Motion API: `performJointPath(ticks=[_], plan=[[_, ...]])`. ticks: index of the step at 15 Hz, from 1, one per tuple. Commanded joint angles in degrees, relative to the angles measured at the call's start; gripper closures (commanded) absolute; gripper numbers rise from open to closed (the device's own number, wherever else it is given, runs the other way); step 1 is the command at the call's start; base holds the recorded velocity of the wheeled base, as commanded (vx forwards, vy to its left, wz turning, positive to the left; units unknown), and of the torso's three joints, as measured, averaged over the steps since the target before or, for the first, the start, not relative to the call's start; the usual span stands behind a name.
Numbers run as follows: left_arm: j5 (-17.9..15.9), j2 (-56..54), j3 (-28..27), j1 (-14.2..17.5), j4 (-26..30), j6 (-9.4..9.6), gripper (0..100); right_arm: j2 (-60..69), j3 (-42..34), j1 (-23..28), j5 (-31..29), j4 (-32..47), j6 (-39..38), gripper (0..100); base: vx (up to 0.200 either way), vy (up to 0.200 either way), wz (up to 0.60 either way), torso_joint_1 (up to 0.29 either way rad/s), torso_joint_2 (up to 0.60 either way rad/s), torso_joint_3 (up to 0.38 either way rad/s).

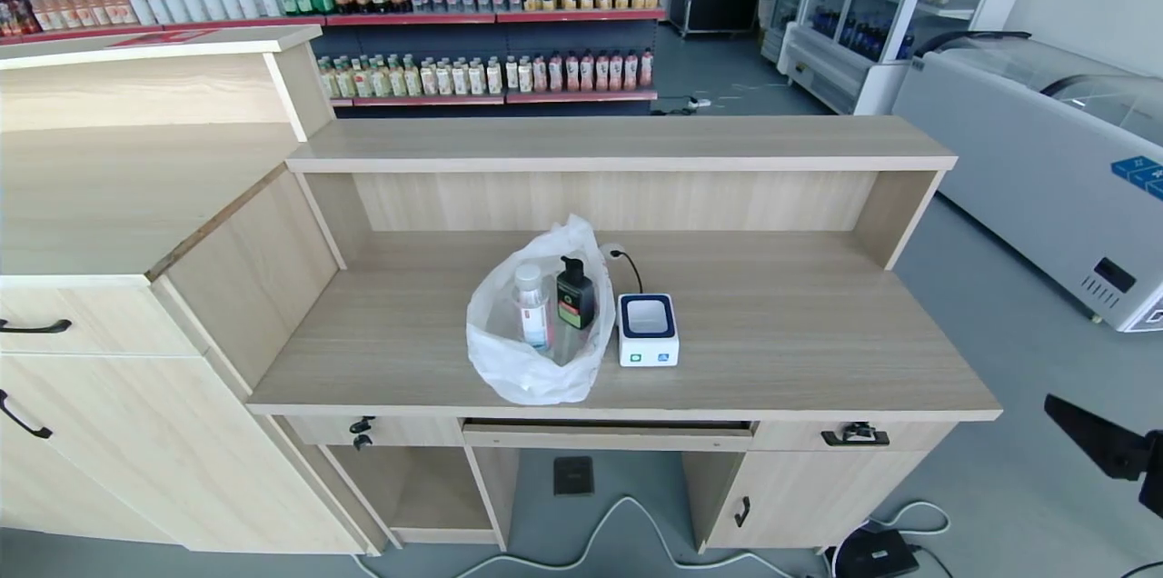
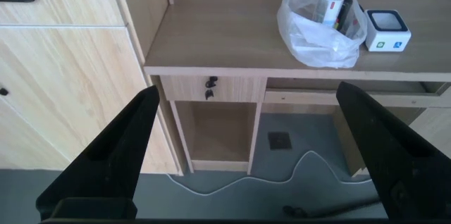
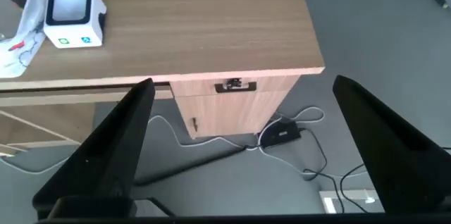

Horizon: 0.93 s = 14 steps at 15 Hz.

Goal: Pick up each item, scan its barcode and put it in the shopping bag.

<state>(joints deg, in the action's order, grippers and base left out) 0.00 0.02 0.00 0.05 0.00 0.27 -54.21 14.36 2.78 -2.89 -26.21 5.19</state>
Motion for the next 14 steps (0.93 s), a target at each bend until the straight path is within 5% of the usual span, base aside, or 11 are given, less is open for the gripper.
performJointPath(ticks=[1,7,14], plan=[[0.00,-0.02,0.00,0.04,0.00,0.00,0,22.40,-14.36,-6.65,-0.01,-1.12,1.75,0,0.000,0.000,0.00,0.000,0.00,0.000],[0.00,-0.02,0.00,0.04,0.00,0.00,0,45.07,-14.36,-3.22,3.77,20.06,1.66,0,0.000,0.000,0.00,0.000,0.00,0.000],[0.00,-0.02,0.00,0.04,0.00,0.00,0,54.21,-14.36,-3.04,4.47,25.16,-0.18,0,0.000,0.000,0.00,0.000,0.00,0.000]])
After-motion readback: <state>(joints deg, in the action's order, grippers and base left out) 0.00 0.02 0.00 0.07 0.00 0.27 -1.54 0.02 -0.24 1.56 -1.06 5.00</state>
